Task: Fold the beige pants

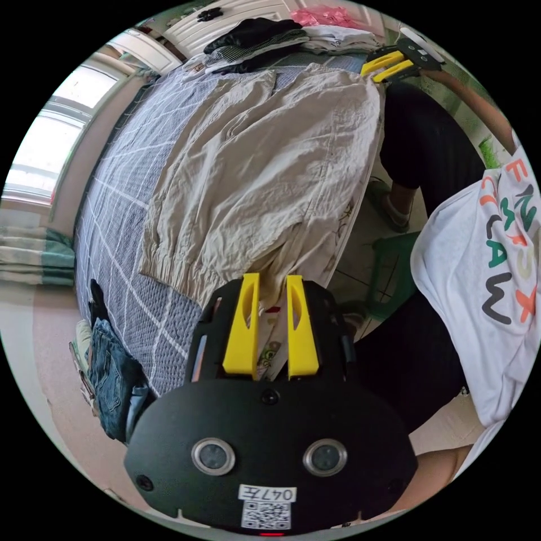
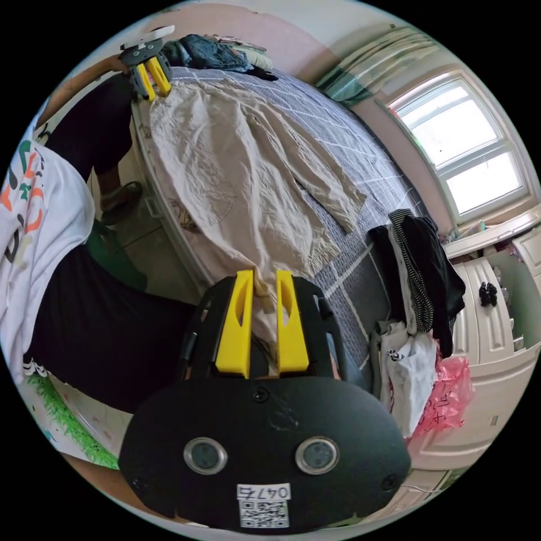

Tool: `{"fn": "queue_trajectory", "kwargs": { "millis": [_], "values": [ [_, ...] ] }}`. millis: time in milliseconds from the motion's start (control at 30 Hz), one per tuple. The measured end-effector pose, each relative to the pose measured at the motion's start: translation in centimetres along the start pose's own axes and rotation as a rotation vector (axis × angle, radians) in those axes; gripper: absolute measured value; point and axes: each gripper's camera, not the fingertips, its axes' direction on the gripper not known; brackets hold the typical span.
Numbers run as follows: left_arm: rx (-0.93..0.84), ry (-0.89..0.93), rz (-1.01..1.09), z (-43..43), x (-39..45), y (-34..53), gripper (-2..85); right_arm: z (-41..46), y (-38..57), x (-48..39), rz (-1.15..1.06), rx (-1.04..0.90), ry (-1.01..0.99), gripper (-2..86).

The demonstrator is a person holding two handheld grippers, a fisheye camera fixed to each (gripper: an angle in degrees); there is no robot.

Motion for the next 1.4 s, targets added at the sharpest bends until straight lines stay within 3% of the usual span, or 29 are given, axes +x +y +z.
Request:
{"fn": "queue_trajectory", "kwargs": {
  "millis": [267,633,833,1067,1300,1400],
  "values": [
    [0.039,0.024,-0.062,-0.8,-2.8,0.8,0.4,1.2,-0.9,-0.6,-0.064,-0.021,-0.009,0.5],
    [0.037,0.106,-0.09,-5.3,-8.2,2.9,-0.8,-2.1,-2.4,2.1,-0.037,0.043,-0.023,-0.4],
    [0.076,0.301,-0.095,-7.3,-11.3,4.7,-0.8,-3.9,-2.7,3.7,-0.006,0.039,-0.066,-0.3],
    [0.207,0.53,-0.192,-7.5,-22.6,4.7,-0.8,-1.0,-10.4,11.1,-0.01,0.035,0.085,-0.4],
    [0.179,0.743,-0.355,-3.8,-37.0,3.9,-0.7,7.4,-20.9,18.3,-0.013,-0.024,0.052,-0.4],
    [0.143,0.75,-0.406,-1.8,-40.5,3.8,-0.3,11.8,-25.1,19.9,-0.034,-0.082,0.028,-0.4]
  ]
}}
